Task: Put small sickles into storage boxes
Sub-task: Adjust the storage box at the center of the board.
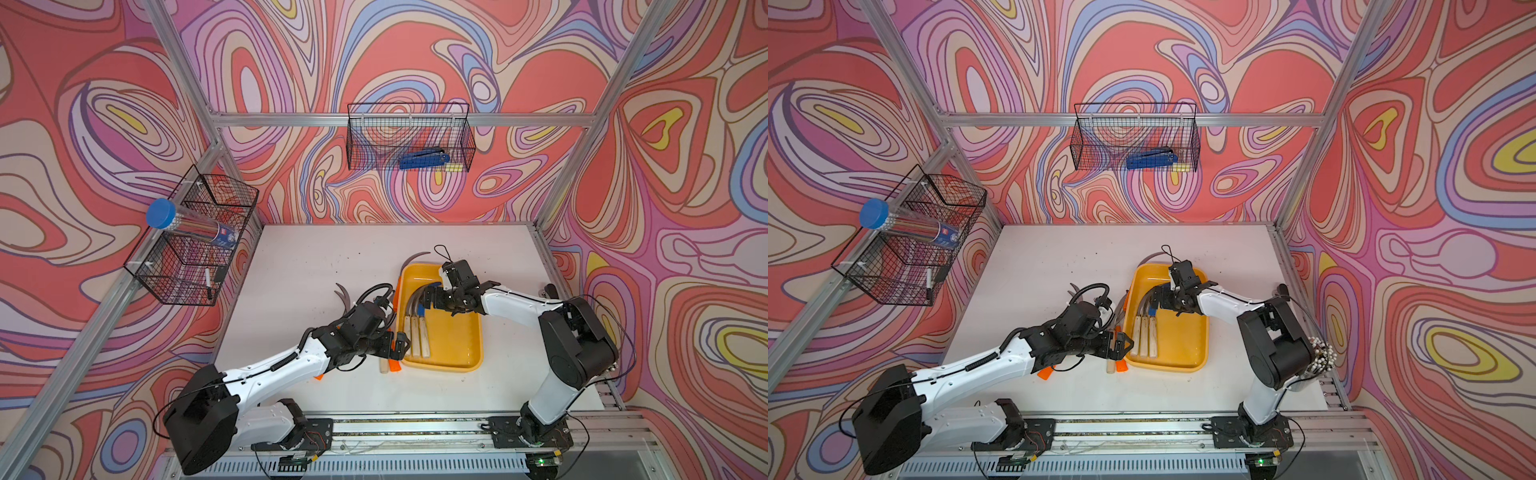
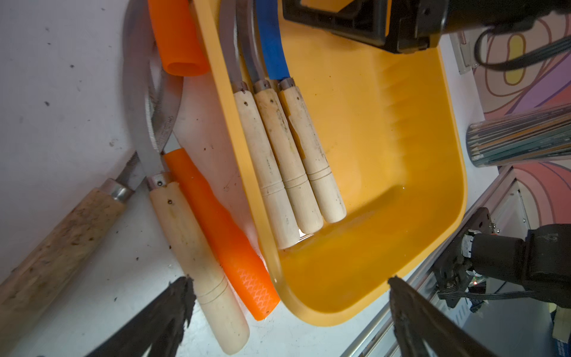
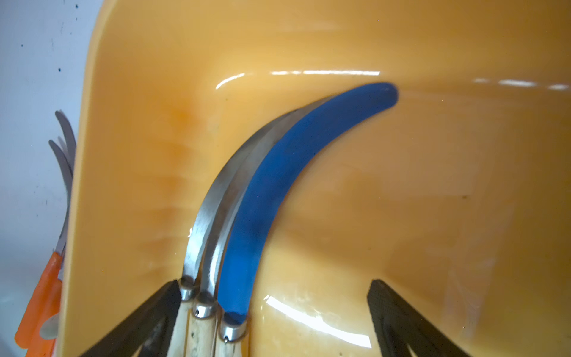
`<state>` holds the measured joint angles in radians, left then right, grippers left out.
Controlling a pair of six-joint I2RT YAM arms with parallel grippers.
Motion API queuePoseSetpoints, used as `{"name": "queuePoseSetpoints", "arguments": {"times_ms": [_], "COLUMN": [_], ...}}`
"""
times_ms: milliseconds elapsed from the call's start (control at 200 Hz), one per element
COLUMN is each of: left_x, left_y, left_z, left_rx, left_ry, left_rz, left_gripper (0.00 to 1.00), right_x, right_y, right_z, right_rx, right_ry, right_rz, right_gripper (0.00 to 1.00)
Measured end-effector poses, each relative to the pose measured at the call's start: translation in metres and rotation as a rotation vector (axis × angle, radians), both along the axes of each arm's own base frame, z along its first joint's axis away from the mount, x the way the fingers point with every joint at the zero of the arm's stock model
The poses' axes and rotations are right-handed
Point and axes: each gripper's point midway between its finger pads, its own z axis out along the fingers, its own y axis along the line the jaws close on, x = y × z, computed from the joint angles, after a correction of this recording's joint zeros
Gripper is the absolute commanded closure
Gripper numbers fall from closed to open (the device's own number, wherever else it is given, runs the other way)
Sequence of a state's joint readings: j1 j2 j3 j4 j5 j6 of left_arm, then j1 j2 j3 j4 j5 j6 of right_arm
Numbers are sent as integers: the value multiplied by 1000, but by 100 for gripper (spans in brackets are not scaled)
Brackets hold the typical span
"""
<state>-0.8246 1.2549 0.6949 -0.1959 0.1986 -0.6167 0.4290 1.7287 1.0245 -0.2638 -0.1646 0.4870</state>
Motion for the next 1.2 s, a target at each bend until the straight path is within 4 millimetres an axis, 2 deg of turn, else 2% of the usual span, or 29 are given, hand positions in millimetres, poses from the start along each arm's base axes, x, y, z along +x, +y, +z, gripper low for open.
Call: {"name": "queuePoseSetpoints", "arguments": {"times_ms": [255,371,511,676,856,1022,1202], "left_x": [-2,-7,-12,-14,-11,-5,4], "left_y": [-34,-49,-65,-81,-82,-72,-54], "left_z": [-16,-21,-26,-26,-27,-23,-8], "left_rx": [-10,-17,-23,-42,-37,33,135], "left_ry": [38,48,58,63,54,37,-5], "left_rz": [-72,-100,-131,-150,-142,-106,-60], "left_gripper": [0,0,0,0,0,0,0], "right_x": [34,50,57,67,71,68,63], "right_y": [-30,-44,-60,-74,-79,-80,-81], "right_z": [12,8,-2,0,3,4,25], "right_rx": [-41,-62,-91,-114,-127,-133,-119], "right_ry": [-20,-12,14,10,7,18,-11], "right_rz": [-89,-124,-158,-184,-187,-184,-184], "right_gripper": [2,2,2,2,2,2,2]}}
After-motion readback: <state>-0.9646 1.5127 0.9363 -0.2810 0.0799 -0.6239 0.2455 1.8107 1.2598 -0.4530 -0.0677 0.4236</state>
